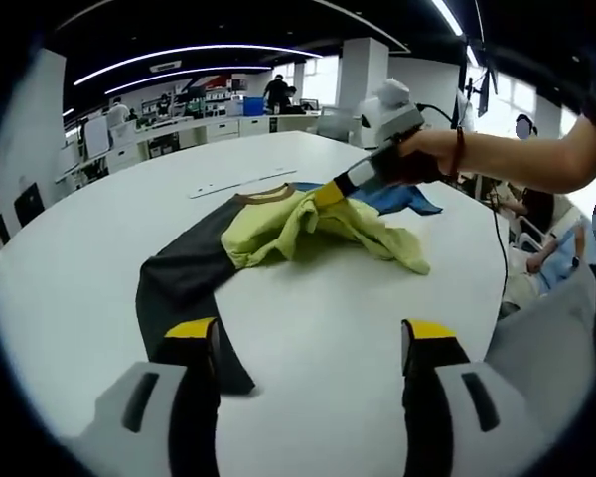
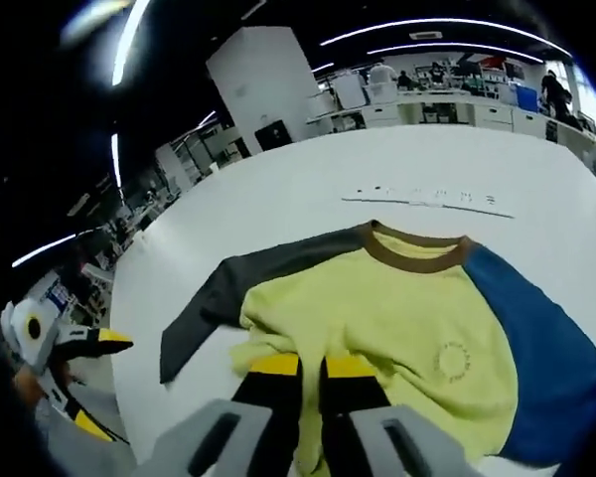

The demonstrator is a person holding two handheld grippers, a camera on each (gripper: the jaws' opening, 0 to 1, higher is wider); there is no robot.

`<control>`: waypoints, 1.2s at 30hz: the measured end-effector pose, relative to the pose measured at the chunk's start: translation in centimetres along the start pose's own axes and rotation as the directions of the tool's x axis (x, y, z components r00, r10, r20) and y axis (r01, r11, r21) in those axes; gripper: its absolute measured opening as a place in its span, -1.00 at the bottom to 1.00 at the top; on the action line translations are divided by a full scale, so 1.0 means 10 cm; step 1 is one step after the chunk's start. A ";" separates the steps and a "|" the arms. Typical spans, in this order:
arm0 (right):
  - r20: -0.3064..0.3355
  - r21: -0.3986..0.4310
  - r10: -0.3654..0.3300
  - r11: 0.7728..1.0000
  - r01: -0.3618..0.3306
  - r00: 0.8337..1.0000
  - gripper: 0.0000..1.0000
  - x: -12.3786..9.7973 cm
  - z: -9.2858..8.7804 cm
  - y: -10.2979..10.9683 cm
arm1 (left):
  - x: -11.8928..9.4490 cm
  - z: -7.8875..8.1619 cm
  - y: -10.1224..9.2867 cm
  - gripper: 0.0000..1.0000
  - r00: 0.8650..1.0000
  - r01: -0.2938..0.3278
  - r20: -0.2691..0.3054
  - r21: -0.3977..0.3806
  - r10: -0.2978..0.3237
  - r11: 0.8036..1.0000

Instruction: Fold the garment on the visible template until the final outline fits inside the template.

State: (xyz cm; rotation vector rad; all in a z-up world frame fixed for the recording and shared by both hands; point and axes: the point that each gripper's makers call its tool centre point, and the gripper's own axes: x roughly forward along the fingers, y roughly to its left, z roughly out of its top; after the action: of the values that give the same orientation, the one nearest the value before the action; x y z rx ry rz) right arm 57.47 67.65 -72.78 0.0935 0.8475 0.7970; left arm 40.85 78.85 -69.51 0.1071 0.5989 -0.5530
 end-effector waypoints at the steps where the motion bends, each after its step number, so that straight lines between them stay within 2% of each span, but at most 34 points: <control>1: -0.003 0.008 -0.004 1.000 0.004 1.000 -0.97 0.02 0.00 -0.03 | 0.01 0.01 0.00 0.40 1.000 0.001 0.002 0.000 -0.001 1.000; 4: -0.026 0.039 -0.026 0.999 0.027 0.999 -0.96 0.08 -0.04 -0.16 | 0.03 0.02 0.00 0.39 1.000 0.006 0.005 -0.004 -0.006 1.000; 10: -0.049 0.042 -0.044 0.998 0.046 0.998 -0.96 0.16 -0.10 -0.26 | 0.08 0.02 0.00 0.36 1.000 0.016 -0.003 0.000 -0.016 1.000; 22: -0.072 -0.050 -0.095 0.995 0.092 0.993 -0.94 0.22 -0.18 -0.33 | 0.15 0.05 -0.05 0.34 1.000 0.023 0.007 -0.006 -0.023 1.000; 24: -0.064 -0.093 -0.094 0.992 0.087 0.994 -0.91 0.21 -0.16 -0.33 | 0.14 0.07 -0.05 0.33 1.000 0.023 0.013 -0.009 -0.023 1.000; 26: -0.057 -0.095 -0.097 0.991 0.092 0.994 -0.83 0.19 -0.15 -0.31 | 0.14 0.08 -0.07 0.31 1.000 0.026 0.018 -0.009 -0.025 1.000; 32: 0.004 -0.109 -0.099 0.989 0.099 0.995 -0.12 0.01 -0.07 -0.26 | 0.15 0.10 -0.18 0.29 0.999 0.044 0.022 -0.001 -0.044 0.999; 36: 0.027 -0.118 -0.103 0.987 0.106 0.994 0.00 -0.18 -0.09 -0.28 | 0.19 0.11 -0.26 0.26 0.998 0.060 0.026 0.001 -0.060 0.998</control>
State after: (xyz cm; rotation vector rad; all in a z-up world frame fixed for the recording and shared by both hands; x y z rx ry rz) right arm 57.76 64.31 -73.30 -0.0485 0.7773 0.7451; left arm 41.37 75.53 -69.48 0.0819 0.5778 -0.6117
